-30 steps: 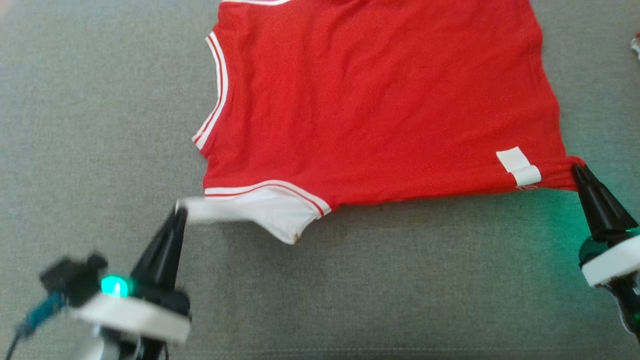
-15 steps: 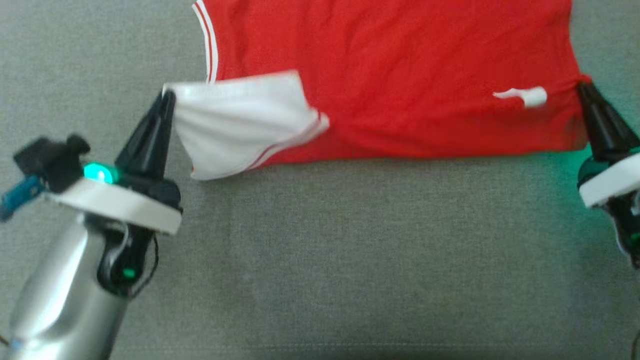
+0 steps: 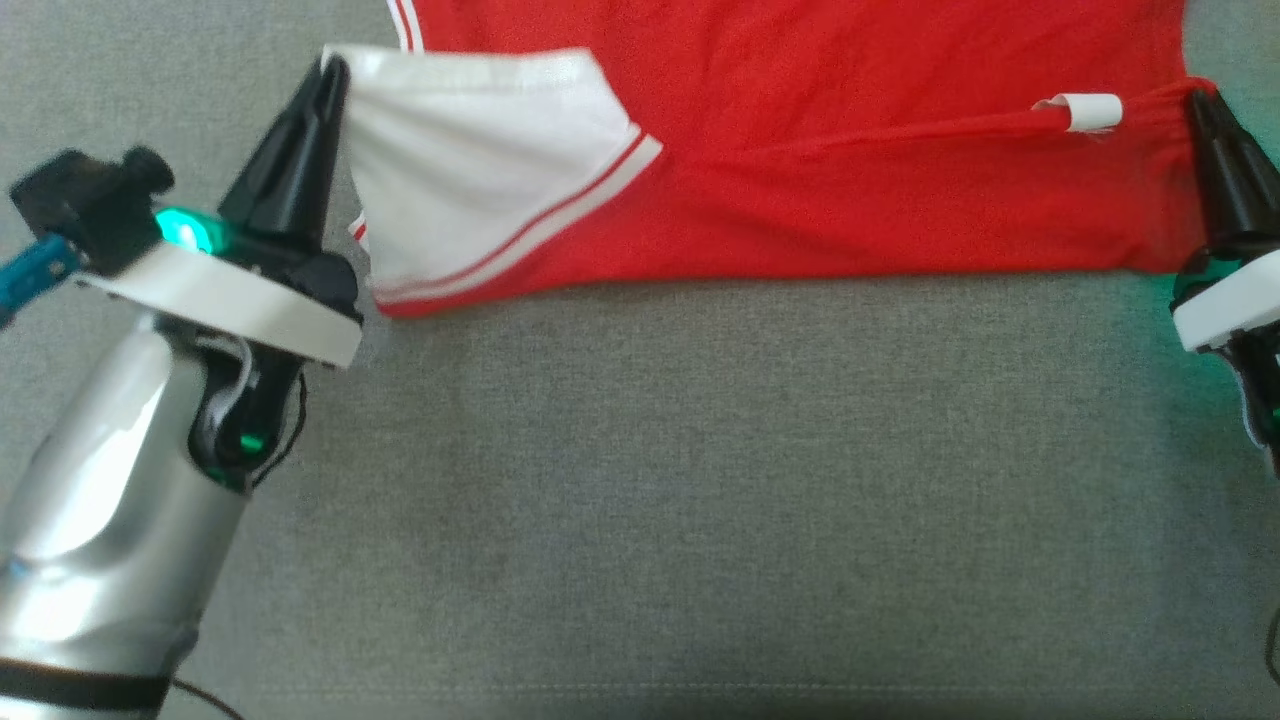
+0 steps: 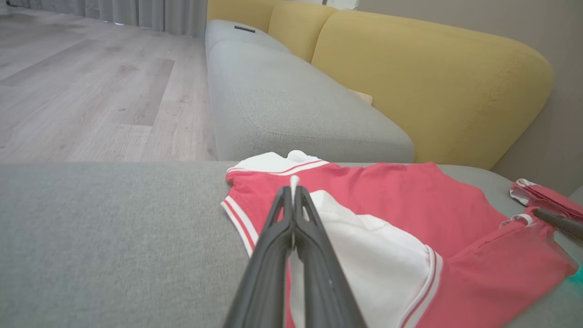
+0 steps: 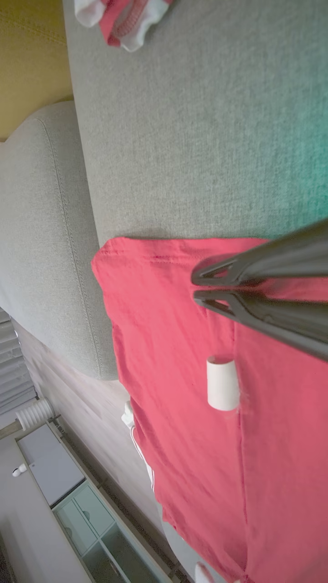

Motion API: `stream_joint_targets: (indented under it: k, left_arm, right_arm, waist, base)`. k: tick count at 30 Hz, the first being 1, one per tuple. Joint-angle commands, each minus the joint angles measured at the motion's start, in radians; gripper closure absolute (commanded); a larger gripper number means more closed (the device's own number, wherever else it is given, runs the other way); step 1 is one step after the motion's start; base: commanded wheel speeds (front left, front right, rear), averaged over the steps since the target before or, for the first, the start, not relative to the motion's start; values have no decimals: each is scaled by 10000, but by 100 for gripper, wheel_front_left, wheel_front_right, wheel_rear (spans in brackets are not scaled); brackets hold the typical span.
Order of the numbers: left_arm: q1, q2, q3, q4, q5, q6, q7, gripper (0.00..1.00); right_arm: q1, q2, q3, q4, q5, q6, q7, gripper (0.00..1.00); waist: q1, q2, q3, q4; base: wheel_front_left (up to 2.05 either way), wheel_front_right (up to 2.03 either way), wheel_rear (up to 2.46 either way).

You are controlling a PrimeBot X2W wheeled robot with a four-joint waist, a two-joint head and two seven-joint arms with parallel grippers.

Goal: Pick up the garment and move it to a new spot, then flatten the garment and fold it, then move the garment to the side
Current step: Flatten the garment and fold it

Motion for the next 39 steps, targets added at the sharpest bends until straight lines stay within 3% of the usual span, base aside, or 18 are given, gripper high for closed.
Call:
stream_joint_targets:
  k: [1,6,7,8,9,17,25,32,39]
  left_arm:
    - [-466,501,341,-313,27,3,-117,100]
    - [-593,480,205,-132,-109,3,-157,100]
    - [-607,462,169,-16,-148,3,-158,100]
    - [-622,434,163,113,-180,3,-159,87]
    - [-640,365,233,327,-241,3,-161,0]
    - [815,-273,1549,7,-216,167,-163,0]
    - [2775,-984,1299,-169,-645,762,179,0]
    - [2857,-1001,1323,85,-386,1584,383,0]
    - [2758,-811,951,361,-31,1786,859,0]
  right_arm:
    - [-117,-160,21,-221,-113,-9,-128,100]
    - [-177,99,84,16,26,-9,-276,100]
    - [-200,143,125,73,31,-9,-304,75]
    - [-222,200,165,119,53,-9,-344,56]
    - [-273,311,192,164,70,-9,-529,0]
    - [7,608,306,-310,50,-9,-1507,0]
    - [723,702,297,-489,396,-9,-1537,0]
    - [797,758,282,-550,472,-9,-1575,0]
    - [749,797,234,-521,481,-9,-1608,0]
  waist:
    - [0,0,6,-1]
    - [0,0,-20,-52]
    - [0,0,-28,-60]
    - [0,0,-39,-63]
    - [0,0,-66,-72]
    - [0,0,-213,-231]
    - [0,0,-277,-373]
    - [0,0,-208,-546]
    - [0,0,-188,-671]
  base:
    - [0,0,0]
    - [0,0,0]
    - [0,0,0]
    - [0,0,0]
    - [0,0,0]
    - [0,0,0]
    - [0,0,0]
    - [0,0,0]
    - [0,0,0]
